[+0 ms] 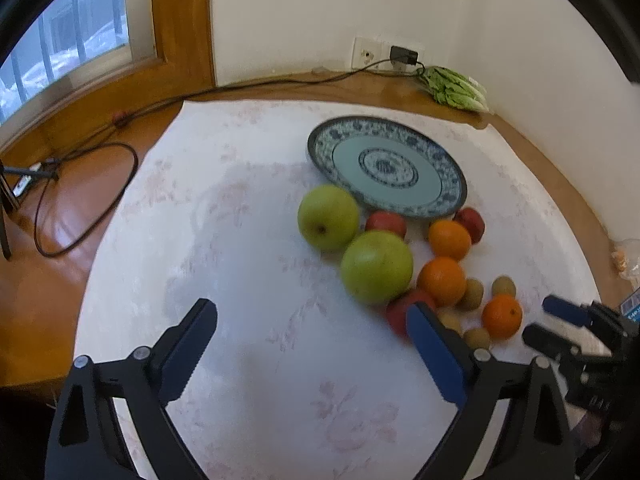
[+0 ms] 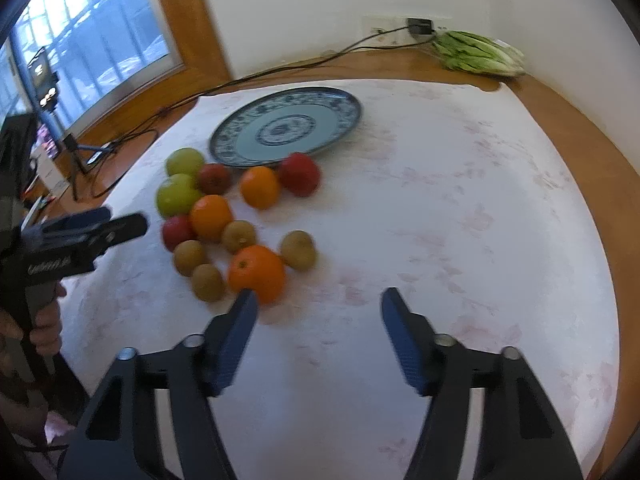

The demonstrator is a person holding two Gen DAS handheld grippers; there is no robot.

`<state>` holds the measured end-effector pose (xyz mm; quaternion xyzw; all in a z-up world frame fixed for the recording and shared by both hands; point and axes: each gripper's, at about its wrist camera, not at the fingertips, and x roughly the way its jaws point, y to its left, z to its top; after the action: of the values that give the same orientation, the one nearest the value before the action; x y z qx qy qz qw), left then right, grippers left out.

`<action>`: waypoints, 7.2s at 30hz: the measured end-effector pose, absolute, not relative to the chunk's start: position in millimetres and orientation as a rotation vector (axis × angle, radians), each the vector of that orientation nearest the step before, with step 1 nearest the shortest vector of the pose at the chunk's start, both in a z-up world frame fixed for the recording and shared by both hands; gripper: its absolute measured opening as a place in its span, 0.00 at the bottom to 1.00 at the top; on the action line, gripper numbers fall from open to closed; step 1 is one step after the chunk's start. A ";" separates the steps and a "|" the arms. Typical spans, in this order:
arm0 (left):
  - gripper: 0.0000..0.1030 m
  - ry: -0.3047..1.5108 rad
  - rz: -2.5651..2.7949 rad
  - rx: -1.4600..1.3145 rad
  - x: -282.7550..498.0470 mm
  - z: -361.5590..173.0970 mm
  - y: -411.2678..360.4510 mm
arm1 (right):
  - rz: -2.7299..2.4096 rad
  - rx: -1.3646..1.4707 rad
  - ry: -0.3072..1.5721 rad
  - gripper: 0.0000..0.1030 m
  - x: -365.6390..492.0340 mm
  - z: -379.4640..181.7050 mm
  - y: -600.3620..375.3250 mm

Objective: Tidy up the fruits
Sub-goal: 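Move the right tool to the large orange while the left tool moves to the large green apple, then close the right tool on the orange while the left tool grasps and lifts the green apple, then carry the orange in the right tool over the plate while the left tool carries the green apple there, then open the right tool to drop the orange on the plate while the left tool releases the green apple, then move the right tool to the red apple while the left tool moves to another green apple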

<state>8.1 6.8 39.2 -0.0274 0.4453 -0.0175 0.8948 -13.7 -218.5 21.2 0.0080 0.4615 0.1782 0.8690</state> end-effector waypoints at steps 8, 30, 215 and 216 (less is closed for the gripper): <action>0.88 0.919 -0.059 -0.062 23.6 41.9 -5.3 | 0.456 0.002 0.987 0.40 -16.7 17.7 -201.4; 0.50 0.978 -0.132 -0.150 39.8 26.7 -18.1 | 0.491 -0.005 0.989 0.40 -10.4 11.1 -193.1; 0.72 0.916 -0.076 -0.077 97.7 55.8 0.3 | 0.480 0.030 0.915 0.47 94.9 51.2 -183.9; 0.72 0.927 -0.072 -0.084 95.2 52.9 3.2 | 0.479 0.036 0.920 0.47 92.9 50.7 -184.4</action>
<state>95.2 3.2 52.9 -0.0405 0.4467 -0.0346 0.8931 92.9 -184.4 50.7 0.0172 0.4397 0.2291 0.8683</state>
